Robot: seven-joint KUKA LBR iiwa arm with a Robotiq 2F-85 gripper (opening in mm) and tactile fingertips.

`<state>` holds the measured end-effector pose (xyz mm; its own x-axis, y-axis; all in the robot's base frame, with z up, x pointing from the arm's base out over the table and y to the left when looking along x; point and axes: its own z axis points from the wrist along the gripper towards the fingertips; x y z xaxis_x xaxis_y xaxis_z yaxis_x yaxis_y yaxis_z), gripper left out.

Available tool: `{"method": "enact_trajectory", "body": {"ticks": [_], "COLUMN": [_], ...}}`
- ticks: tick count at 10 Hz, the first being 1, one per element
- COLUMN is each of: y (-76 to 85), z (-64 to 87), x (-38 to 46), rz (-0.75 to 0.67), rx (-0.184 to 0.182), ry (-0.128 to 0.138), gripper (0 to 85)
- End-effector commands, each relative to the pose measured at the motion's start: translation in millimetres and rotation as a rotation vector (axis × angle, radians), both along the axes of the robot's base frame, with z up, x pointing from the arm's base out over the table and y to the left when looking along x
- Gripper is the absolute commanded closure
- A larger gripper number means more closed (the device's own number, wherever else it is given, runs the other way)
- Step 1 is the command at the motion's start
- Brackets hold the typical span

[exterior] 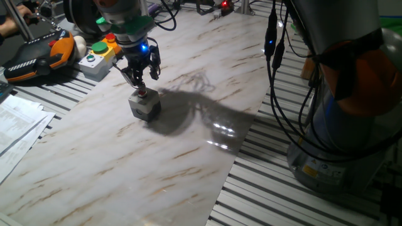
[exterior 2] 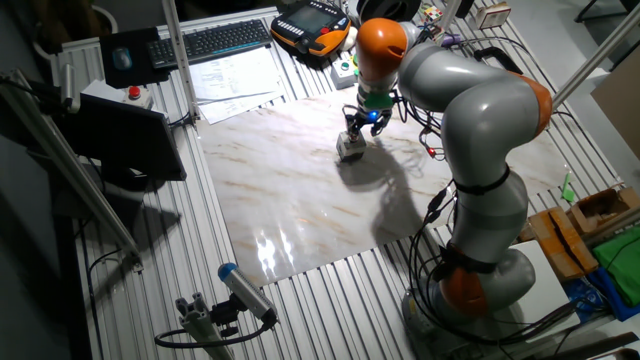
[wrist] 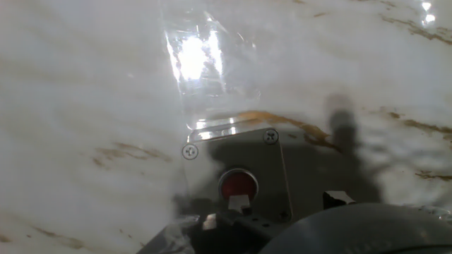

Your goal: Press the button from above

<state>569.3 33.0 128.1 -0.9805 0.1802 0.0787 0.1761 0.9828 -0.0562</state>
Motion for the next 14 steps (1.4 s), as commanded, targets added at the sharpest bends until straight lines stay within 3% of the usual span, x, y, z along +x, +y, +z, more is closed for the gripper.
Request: {"method": "enact_trajectory", "body": {"ticks": [1, 3, 10, 12, 14], "y": [-0.6, -2.3, -4.7, -4.7, -4.7], "z": [-0.6, -2.1, -4.3, -4.3, -4.3], "x": [-0.3, -1.2, -2.5, -2.5, -2.5], "rz": [-0.007, -0.012, -0.022, -0.018, 0.002], "rx": [-0.004, -0.009, -0.008, 0.016, 0.011], "ry": [-0.001, 0.002, 0.015, 0.011, 0.042], "gripper": [26.7, 21.7, 21.3, 21.3, 21.7]}}
